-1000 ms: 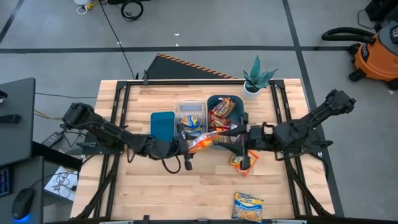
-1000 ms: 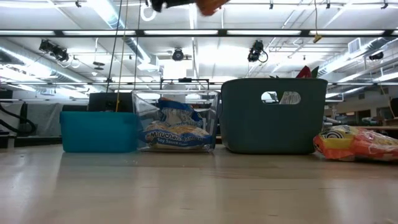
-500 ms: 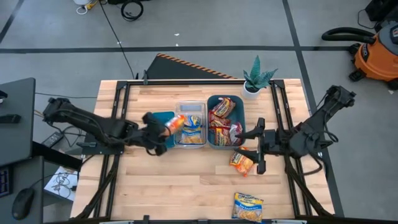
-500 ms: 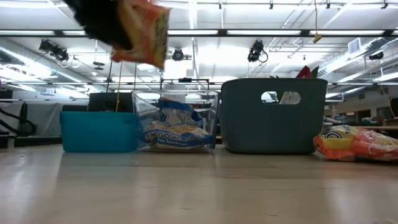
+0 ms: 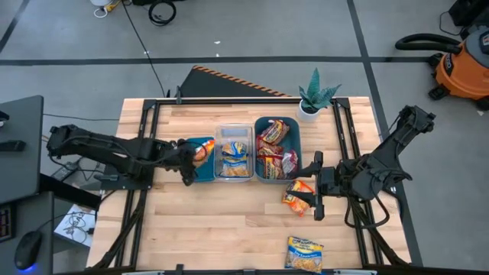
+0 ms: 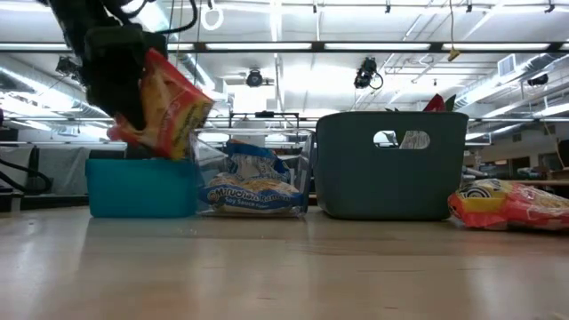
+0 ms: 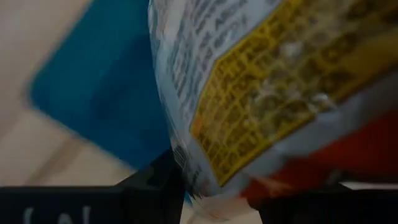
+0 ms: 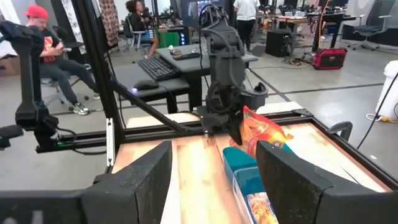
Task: Sort Maruchan noodles
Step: Put the orange noodle pack into the left blue bin
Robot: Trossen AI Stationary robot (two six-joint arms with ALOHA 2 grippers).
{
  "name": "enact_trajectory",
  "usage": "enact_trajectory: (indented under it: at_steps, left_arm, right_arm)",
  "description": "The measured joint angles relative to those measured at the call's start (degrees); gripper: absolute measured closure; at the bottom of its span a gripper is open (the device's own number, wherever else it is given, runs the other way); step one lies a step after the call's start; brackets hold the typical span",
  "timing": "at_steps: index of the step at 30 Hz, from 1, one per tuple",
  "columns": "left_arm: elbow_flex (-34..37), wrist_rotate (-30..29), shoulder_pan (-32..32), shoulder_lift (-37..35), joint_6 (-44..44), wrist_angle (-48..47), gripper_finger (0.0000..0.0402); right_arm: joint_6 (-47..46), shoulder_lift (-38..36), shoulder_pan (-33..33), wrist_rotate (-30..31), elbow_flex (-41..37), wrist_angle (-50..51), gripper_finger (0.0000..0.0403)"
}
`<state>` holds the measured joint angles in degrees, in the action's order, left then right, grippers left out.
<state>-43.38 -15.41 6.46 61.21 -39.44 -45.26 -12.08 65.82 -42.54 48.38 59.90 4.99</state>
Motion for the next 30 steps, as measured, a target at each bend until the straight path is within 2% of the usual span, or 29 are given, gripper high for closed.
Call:
enact_trajectory:
  at_steps: [3, 7, 12, 16, 20, 24, 30]
  left_arm:
    - [3.4, 6.5, -2.7, -1.2, 1.5, 8.3, 0.0242]
    - [5.7, 13.8, -6.7, -1.7, 1.9, 11.9, 0.0242]
    - [7.4, 15.5, -9.3, -1.6, 1.0, 11.7, 0.0241]
    - [7.4, 16.6, -9.4, -1.6, 1.1, 11.6, 0.0223]
    - [6.8, 16.9, -9.4, -1.7, 2.2, 9.7, 0.0185]
    - [1.0, 15.4, -10.7, -2.0, 5.7, -0.9, 0.0154]
    - [-12.9, 3.1, -11.1, -2.5, 8.8, -15.6, 0.0153]
  right_arm:
    - [0.0, 0.0, -0.2, 0.0, 0.0, 0.1, 0.0165]
    - [0.0, 0.0, -0.2, 0.0, 0.0, 0.3, 0.0165]
    - [-0.3, 0.0, -0.2, 0.0, 0.0, 0.3, 0.0165]
    - [-0.4, 0.0, -0.2, 0.0, 0.0, 0.7, 0.0165]
    - [-2.3, 0.0, -0.2, 0.0, 0.0, 1.9, 0.0165]
    - [-9.1, 0.0, 0.6, -1.9, 0.0, 7.1, 0.0165]
    - [-23.6, 1.8, 3.5, -14.7, 0.0, 18.6, 0.0165]
